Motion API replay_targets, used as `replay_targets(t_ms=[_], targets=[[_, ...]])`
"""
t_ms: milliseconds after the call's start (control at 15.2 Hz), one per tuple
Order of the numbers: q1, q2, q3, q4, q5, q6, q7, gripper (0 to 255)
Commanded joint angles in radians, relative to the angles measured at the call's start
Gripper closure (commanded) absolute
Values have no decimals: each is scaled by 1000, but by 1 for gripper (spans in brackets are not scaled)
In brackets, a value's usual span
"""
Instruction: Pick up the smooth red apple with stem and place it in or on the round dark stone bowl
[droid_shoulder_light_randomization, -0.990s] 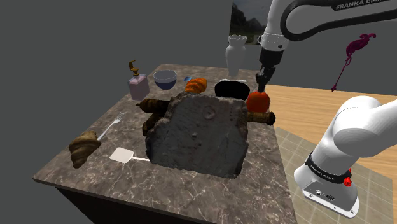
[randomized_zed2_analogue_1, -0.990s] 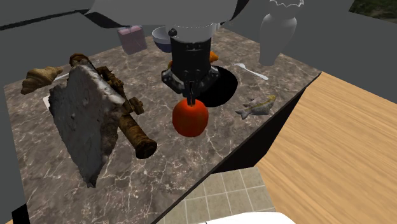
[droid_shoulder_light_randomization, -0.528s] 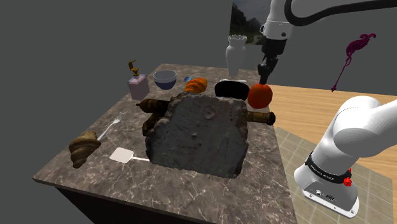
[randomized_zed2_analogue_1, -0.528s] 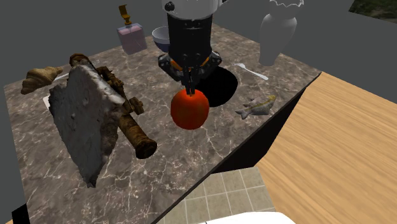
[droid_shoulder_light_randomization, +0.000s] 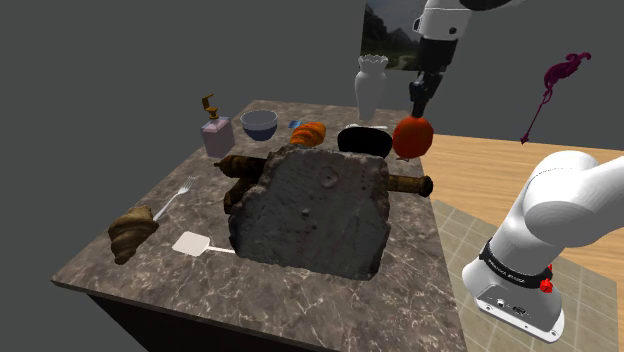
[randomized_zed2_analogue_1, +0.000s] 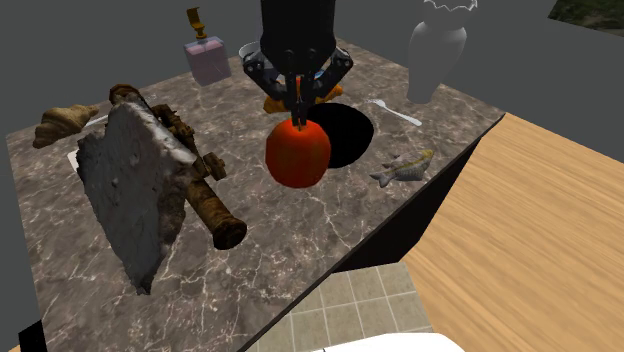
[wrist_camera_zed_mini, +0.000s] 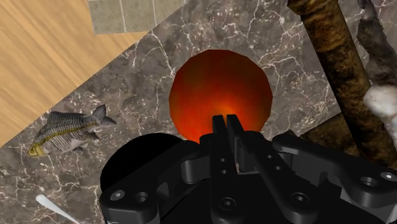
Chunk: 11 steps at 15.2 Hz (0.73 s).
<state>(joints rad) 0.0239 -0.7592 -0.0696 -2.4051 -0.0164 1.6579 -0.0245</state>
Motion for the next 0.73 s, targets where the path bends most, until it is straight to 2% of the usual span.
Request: replay_targets(t_ms=[0,660], targets=[[1,2,2,22,1,-19,2,255],[-7,381,-94,419,-11,-38,-109,255]])
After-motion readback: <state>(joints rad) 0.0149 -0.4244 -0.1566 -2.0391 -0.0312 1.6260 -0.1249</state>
